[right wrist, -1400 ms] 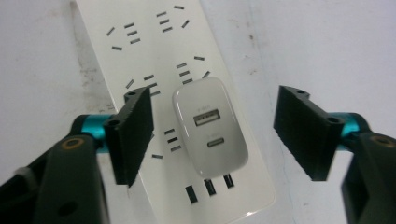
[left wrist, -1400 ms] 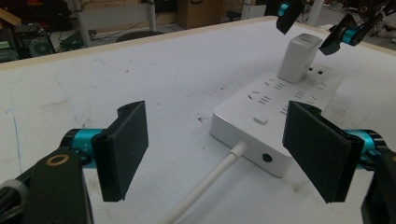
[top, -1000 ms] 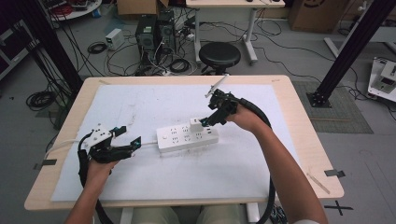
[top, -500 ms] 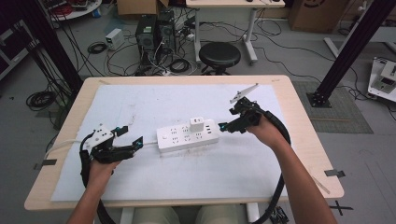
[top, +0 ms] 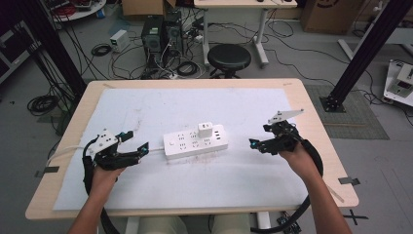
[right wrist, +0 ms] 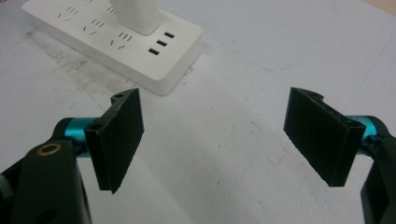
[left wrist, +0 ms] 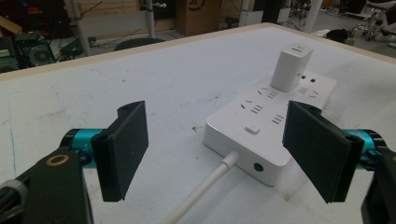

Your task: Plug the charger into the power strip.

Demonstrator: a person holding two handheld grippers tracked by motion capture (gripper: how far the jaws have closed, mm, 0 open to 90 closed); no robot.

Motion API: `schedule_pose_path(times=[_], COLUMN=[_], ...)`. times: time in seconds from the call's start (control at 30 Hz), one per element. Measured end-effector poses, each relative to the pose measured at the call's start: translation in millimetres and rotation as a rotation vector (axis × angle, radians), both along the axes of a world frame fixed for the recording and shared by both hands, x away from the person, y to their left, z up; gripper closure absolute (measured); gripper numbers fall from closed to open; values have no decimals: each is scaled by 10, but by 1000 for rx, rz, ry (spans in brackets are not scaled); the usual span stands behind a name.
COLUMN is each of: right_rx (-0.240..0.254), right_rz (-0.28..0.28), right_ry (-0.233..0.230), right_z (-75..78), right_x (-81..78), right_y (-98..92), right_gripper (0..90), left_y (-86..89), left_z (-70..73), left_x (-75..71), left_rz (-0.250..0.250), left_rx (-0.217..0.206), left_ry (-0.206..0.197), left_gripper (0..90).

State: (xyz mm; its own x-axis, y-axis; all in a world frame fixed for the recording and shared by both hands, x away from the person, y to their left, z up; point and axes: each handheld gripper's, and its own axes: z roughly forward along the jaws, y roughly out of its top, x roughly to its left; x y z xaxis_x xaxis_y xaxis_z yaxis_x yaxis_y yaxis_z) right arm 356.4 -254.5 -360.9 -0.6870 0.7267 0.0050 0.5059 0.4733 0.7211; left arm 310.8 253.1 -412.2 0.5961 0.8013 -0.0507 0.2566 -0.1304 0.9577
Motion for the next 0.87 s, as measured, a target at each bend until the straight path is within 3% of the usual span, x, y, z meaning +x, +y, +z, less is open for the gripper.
schedule_pose_path(times=[0.23, 0.87], right_rx=[24, 54], right_rz=[-38, -61], right_ry=[-30, -14], right_z=[-41, -181], right_x=[-127, -230], right_y=[-107, -171], right_gripper=[204, 204], left_y=[-39, -21], left_z=[8, 11], left_x=[7, -20], left_rz=[-9, -2], left_rx=[-7, -12], left_ry=[-6, -4], left_gripper=[225, 225])
